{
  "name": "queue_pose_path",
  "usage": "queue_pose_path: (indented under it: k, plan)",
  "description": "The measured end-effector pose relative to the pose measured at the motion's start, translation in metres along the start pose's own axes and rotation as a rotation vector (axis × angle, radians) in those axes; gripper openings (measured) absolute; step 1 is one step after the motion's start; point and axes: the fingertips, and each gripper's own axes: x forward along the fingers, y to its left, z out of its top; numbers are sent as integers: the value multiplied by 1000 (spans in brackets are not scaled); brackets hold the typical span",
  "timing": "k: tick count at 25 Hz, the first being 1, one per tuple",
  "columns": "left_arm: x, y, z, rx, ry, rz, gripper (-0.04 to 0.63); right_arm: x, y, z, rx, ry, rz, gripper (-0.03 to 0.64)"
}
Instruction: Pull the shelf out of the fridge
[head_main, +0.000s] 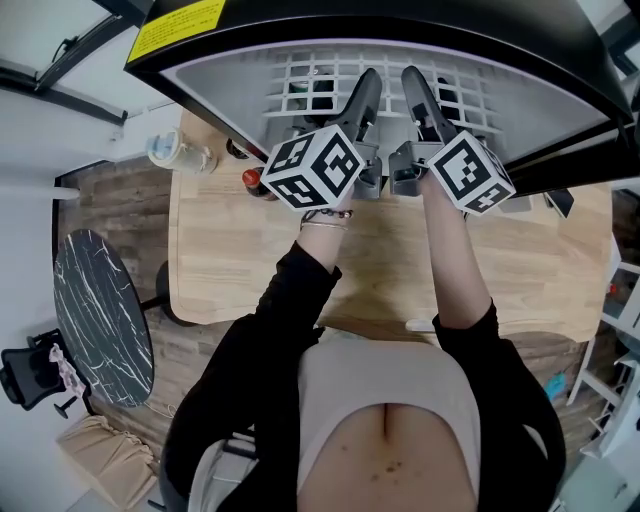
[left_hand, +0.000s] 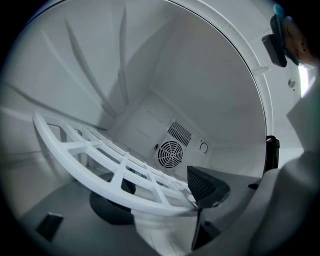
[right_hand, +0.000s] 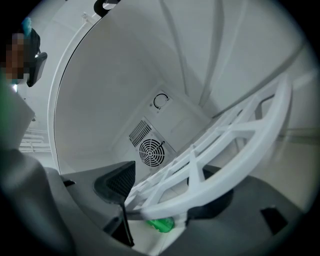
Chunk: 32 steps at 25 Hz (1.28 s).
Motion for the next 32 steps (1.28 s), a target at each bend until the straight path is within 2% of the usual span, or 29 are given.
queue_pose_path:
  k: [10, 13, 20, 32]
  plan:
    - [3, 6, 3, -32, -37, 37, 310, 0, -2, 4, -17, -54, -27, 322]
    - [4, 9, 4, -55, -52, 50, 284, 0, -2, 3, -24, -54, -15, 321]
    - [3, 10, 2, -89, -54, 50, 236, -1, -3, 2, -6, -50, -4, 267]
    - [2, 9, -1, -118, -39, 41, 206, -4, -4, 1, -6, -42, -25, 249]
